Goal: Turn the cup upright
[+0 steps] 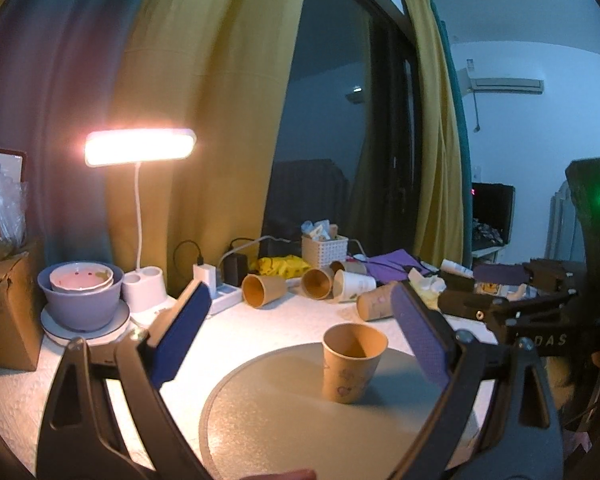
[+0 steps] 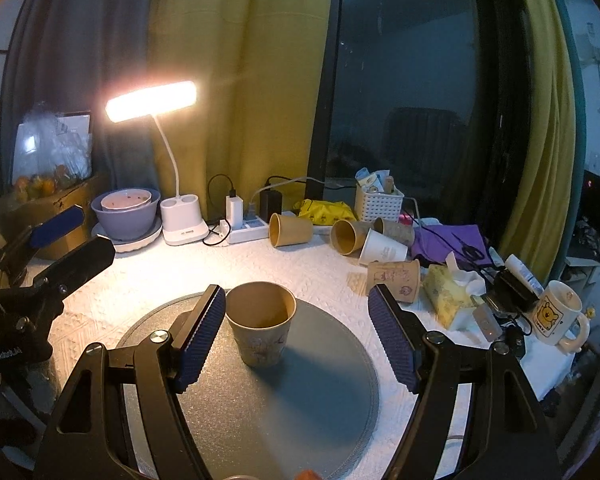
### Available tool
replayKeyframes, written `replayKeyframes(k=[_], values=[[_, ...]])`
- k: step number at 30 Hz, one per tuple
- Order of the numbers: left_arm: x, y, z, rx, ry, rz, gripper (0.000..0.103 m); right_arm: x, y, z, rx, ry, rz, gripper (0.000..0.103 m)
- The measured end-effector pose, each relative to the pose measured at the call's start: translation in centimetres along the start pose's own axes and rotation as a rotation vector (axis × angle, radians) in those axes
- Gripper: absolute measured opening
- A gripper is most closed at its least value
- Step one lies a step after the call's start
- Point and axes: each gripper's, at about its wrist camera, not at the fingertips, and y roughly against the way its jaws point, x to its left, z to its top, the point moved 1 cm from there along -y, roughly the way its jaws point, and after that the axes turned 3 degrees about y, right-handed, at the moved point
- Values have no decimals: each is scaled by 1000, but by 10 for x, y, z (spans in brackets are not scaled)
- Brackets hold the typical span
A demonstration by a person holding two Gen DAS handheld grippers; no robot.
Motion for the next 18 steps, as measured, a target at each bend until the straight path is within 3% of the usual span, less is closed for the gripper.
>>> replayKeyframes(k=[18], values=[[2,-4,-3,20,4,4,93,1,-3,0,6,3,2,77]])
